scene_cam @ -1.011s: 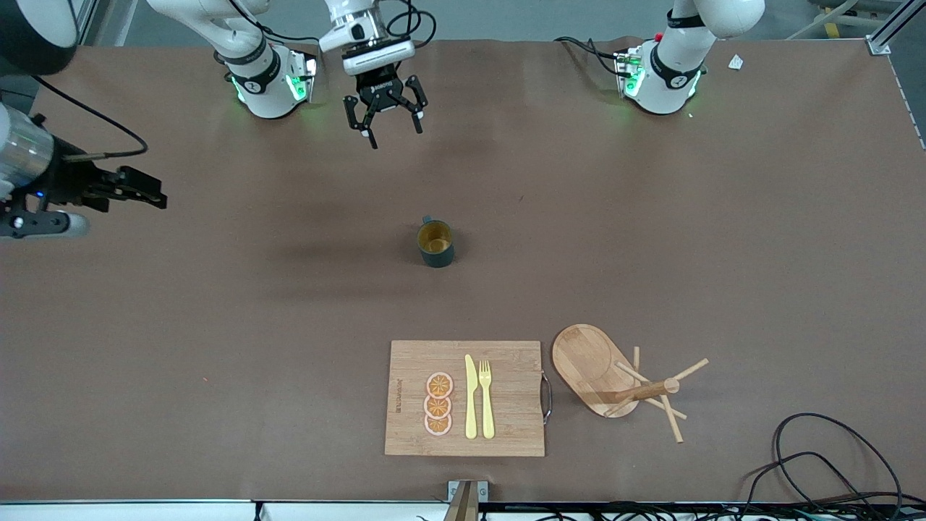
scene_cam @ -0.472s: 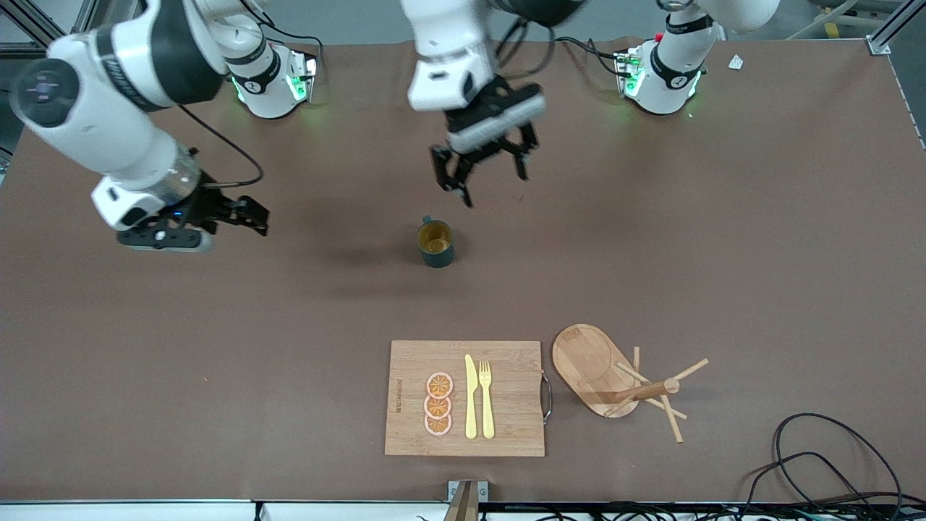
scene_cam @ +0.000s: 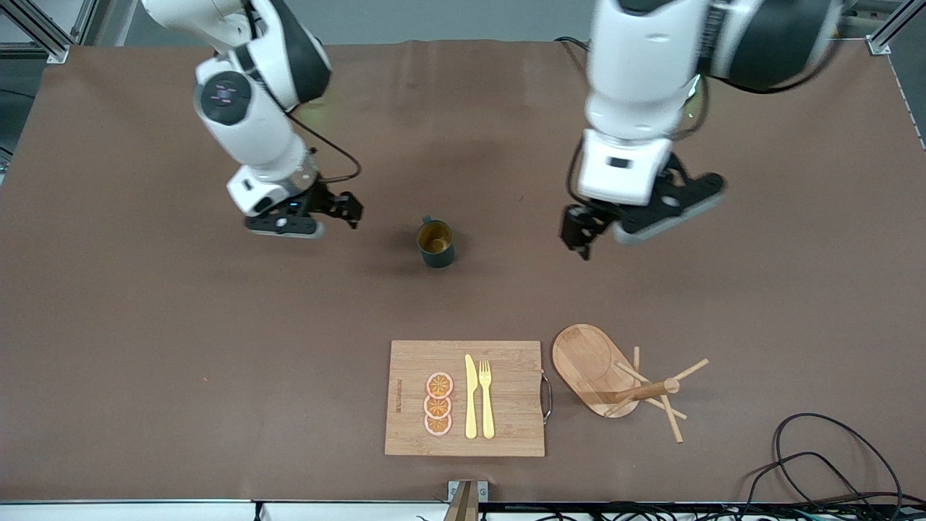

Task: Transfer cup from left to right arm and place
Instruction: 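Open the left gripper, releasing the mug upright on the table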

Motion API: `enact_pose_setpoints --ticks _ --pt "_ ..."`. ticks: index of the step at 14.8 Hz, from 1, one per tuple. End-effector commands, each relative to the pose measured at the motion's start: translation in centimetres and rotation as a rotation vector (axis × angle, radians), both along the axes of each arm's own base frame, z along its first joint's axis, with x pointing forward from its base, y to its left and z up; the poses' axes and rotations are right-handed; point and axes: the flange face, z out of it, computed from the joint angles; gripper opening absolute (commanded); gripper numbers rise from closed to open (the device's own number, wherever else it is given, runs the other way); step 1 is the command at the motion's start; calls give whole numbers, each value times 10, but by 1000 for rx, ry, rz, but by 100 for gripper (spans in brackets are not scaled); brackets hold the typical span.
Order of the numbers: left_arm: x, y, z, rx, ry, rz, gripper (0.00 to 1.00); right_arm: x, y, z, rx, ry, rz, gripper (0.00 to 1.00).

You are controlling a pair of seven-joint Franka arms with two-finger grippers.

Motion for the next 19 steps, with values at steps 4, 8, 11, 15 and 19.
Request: enact_pose_setpoints --ticks 4,8,11,15,19 --pt "25 124 23 -123 119 -146 100 -16 68 -85 -30 5 -55 100" --pt "18 172 36 -103 170 -265 100 -16 96 -122 -62 40 -54 100" --pt "2 201 40 -94 222 -386 100 -14 101 -122 -59 39 -73 100" --pt "-24 223 36 -86 252 -404 100 -18 113 -136 -67 48 -85 83" --pt "-44 230 43 -73 252 -431 100 -12 122 -142 -65 52 -131 56"
